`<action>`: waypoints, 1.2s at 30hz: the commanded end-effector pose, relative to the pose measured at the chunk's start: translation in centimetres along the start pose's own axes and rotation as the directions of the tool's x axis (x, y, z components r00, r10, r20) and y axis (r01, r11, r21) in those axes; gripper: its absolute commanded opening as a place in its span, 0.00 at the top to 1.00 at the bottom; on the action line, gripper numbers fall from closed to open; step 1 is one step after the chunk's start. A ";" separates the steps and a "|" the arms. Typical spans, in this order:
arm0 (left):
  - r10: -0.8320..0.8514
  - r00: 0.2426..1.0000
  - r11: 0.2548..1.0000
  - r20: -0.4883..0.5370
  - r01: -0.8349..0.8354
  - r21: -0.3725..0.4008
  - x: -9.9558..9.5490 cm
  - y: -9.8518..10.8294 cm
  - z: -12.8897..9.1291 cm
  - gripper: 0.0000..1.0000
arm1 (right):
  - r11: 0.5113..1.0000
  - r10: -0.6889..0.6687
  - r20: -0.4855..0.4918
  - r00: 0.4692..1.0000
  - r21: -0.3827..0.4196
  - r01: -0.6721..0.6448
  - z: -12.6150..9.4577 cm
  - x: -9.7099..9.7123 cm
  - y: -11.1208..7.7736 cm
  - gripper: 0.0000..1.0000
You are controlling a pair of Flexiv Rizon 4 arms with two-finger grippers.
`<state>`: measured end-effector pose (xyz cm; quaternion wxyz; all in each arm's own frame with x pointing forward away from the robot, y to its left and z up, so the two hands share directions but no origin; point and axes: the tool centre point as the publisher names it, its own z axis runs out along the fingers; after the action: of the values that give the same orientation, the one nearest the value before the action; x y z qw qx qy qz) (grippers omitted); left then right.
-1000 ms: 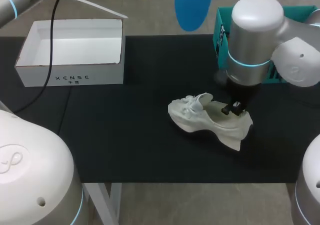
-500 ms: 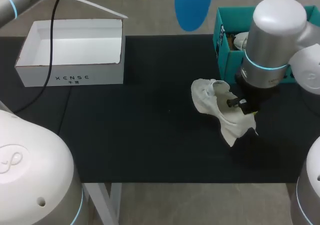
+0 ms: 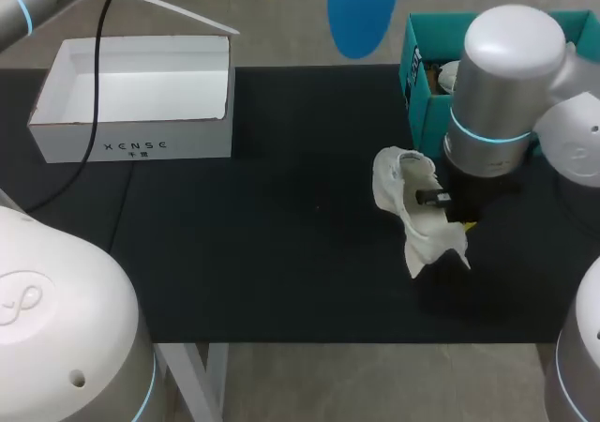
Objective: Take the shoe out of the shoebox, open the shoe tongue, remove and reinsert the insole, then place the shoe into the shoebox
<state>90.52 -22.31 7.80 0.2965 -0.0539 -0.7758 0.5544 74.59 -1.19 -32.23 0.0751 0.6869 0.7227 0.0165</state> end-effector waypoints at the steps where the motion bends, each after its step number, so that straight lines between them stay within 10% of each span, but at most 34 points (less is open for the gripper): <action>1: 0.000 1.000 1.000 -0.002 0.000 -0.002 0.0 0.0 -0.1 1.00 | 0.994 0.110 0.013 0.994 -0.010 -0.109 0.4 2.0 0.2 1.00; 14: 0.000 1.000 1.000 -0.002 0.000 -0.002 0.0 0.0 -0.1 1.00 | 0.973 0.226 -0.084 0.971 -0.029 -0.229 1.0 5.4 -0.6 1.00; 36: 0.000 1.000 1.000 -0.002 0.000 -0.002 0.0 0.0 -0.1 1.00 | 0.961 0.276 -0.112 0.955 0.002 -0.278 5.6 6.0 -2.2 1.00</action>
<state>90.52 -22.31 7.80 0.2965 -0.0539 -0.7758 0.5544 72.68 3.87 -38.14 0.0369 0.7782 0.6230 0.0702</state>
